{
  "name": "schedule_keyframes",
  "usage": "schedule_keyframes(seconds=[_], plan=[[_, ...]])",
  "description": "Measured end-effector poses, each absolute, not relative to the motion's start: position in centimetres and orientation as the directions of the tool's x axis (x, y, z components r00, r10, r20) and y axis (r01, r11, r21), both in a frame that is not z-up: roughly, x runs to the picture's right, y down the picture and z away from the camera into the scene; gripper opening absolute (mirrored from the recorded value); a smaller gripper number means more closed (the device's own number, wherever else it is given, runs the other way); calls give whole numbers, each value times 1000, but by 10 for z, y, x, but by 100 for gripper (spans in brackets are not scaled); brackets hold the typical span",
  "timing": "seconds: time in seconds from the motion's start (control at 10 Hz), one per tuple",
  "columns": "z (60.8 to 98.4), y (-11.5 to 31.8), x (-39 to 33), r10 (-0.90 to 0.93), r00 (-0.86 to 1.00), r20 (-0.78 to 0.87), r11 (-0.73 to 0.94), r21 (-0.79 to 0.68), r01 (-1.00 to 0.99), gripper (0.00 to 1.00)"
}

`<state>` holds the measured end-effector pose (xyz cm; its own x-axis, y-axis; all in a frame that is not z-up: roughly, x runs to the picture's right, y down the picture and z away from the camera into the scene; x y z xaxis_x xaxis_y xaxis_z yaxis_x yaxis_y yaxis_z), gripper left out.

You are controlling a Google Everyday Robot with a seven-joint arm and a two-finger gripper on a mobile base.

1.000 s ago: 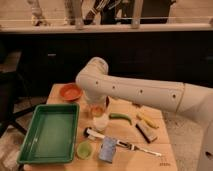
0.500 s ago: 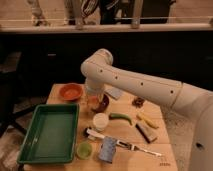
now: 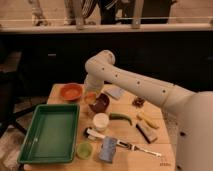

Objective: Place apple in red bowl

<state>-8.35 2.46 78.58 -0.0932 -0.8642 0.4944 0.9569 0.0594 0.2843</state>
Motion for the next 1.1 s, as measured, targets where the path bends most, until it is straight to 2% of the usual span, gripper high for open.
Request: schedule_keyframes(seconds=[0.3,1.1], plan=[[805,15,-96,-862,-107,495,52,296,954,0],[823,-9,-138,-876,-137,463,44,358,933,0]])
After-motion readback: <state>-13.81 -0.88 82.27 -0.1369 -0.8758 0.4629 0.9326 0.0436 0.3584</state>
